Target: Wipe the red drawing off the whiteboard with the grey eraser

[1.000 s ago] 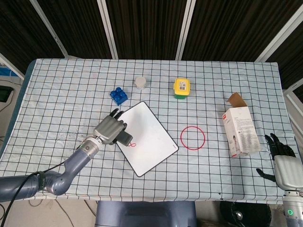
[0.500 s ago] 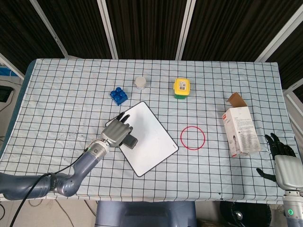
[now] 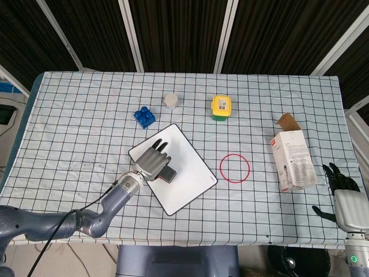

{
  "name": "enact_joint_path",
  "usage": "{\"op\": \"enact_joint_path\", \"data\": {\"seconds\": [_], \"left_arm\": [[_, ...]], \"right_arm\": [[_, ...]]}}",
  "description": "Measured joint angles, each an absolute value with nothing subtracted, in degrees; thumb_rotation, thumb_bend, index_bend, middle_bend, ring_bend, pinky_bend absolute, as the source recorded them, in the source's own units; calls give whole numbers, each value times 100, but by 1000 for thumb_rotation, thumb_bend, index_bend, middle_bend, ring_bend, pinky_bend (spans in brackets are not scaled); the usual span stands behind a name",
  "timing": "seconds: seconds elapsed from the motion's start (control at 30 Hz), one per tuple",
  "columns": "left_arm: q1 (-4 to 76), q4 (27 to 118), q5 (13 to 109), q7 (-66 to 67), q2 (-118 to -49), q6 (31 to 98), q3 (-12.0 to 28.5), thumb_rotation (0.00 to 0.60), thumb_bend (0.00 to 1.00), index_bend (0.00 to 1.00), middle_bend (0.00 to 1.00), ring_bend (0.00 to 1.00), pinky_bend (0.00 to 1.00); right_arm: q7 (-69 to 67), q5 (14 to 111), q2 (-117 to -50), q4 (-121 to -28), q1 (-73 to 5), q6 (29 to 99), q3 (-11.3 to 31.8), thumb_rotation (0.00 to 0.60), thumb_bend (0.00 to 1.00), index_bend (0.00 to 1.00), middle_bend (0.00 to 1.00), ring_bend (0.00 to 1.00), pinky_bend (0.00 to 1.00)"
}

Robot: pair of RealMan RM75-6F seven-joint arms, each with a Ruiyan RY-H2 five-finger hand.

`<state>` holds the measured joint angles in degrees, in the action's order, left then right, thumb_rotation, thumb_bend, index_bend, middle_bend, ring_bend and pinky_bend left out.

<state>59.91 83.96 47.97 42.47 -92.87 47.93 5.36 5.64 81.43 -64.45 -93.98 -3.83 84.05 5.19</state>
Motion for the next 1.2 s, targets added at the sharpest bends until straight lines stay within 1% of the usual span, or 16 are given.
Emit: {"op": "enact_joint_path", "data": {"seconds": [0.27, 0.73, 1.0, 1.2], "left_arm": [[6010, 8585, 4720, 4335, -9220, 4809, 420, 600, 316, 454, 479, 38, 19], [5893, 9146, 4617, 4451, -8828, 4989, 120, 600, 316, 454, 477, 38, 19], [5997, 8941, 4614, 4475, -9000, 4981, 196, 600, 316, 455, 479, 38, 19], [6117, 8642, 4485, 4477, -9189, 4936, 333, 600, 316, 455, 479, 38, 19]], "right_arm": [[561, 8139, -6437, -9399, -390, 8404, 530, 600, 30, 77, 72, 193, 208], [583, 8149, -6453, -9396, -390, 8420, 530, 600, 30, 77, 72, 193, 209], [605, 8146, -6473, -9382, -381, 8435, 526, 600, 30, 77, 72, 193, 208], [592, 8148, -6463, -9384, -384, 8432, 529, 600, 29, 78, 72, 193, 209]]}}
